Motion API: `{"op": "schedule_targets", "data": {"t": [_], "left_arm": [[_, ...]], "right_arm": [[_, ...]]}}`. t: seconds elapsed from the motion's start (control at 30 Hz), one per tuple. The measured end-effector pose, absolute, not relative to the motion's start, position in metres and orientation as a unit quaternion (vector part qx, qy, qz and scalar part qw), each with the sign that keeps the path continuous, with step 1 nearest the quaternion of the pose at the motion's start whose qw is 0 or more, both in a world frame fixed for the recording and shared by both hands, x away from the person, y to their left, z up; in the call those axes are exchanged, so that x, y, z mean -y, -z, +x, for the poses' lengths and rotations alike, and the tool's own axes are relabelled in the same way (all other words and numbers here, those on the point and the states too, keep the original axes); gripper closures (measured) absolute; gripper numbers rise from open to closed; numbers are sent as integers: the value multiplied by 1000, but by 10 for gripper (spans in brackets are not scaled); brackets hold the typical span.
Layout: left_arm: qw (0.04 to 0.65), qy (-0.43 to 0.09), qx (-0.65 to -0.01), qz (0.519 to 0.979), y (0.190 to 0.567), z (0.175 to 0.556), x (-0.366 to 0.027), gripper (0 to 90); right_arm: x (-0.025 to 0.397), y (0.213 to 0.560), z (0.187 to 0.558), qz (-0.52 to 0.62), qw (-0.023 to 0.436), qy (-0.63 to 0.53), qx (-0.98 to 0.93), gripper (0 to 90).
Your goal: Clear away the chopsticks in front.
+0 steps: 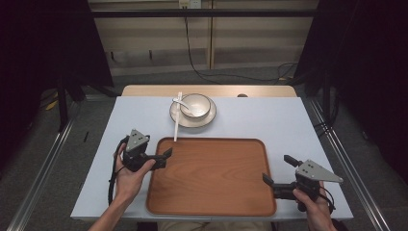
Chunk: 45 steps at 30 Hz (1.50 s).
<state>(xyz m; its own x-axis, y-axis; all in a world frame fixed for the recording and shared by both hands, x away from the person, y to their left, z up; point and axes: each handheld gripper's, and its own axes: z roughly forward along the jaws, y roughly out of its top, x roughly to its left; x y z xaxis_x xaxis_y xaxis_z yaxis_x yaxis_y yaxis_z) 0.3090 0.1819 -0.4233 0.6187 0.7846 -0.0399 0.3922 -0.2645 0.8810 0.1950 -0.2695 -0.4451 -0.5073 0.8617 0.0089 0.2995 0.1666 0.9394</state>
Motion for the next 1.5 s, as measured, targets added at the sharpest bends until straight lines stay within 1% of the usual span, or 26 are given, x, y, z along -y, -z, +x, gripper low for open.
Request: {"op": "schedule_targets", "data": {"t": [0.1,0.17,0.33,0.43,0.5,0.6,0.63,0.73,0.8,0.87,0.93,1.0,1.03,1.07,1.1,1.3,1.33,1.37,1.43,1.47,1.5], "left_arm": [[466,-209,-385,769,425,313,-180,81],[450,-225,-384,774,426,319,-177,78],[440,-230,-382,779,427,332,-171,67],[445,-232,-385,774,429,337,-168,54],[433,-229,-386,782,431,346,-165,52],[440,-211,-394,779,428,355,-164,56],[449,-212,-401,770,428,357,-165,56],[458,-219,-405,760,427,362,-166,61],[444,-223,-409,766,425,366,-165,61],[446,-217,-404,769,422,371,-164,56],[445,-219,-407,767,419,376,-162,80],[444,-216,-408,768,419,379,-162,74],[447,-220,-406,766,419,381,-161,74],[446,-238,-407,760,419,383,-159,63],[455,-253,-407,751,419,386,-159,78],[457,-236,-433,740,420,405,-161,84],[458,-227,-435,741,420,408,-161,90],[437,-206,-440,757,418,415,-161,96],[441,-202,-442,755,419,418,-162,90],[435,-210,-446,753,421,424,-161,108],[430,-210,-447,755,422,426,-161,101]], "right_arm": [[269,445,195,407,286,-493,-714,22],[269,446,196,406,284,-495,-714,22],[269,446,196,406,284,-495,-714,22],[269,446,196,406,284,-495,-714,22],[269,446,196,405,283,-495,-715,22],[269,446,196,407,284,-494,-714,22],[269,446,196,408,283,-495,-713,22],[269,446,196,408,283,-495,-713,22],[269,446,196,408,282,-494,-714,22],[269,446,196,409,281,-495,-713,22],[269,446,196,409,282,-493,-714,22],[270,446,196,409,280,-495,-713,22],[270,446,196,409,280,-495,-713,22],[269,446,196,410,282,-494,-713,22],[269,447,197,410,279,-492,-716,22],[269,447,197,412,276,-493,-715,22],[270,447,197,410,277,-494,-715,22],[271,446,196,410,277,-494,-714,22],[271,447,196,410,277,-495,-714,22],[271,447,197,413,276,-495,-713,22],[270,447,197,413,275,-496,-713,22]]}}
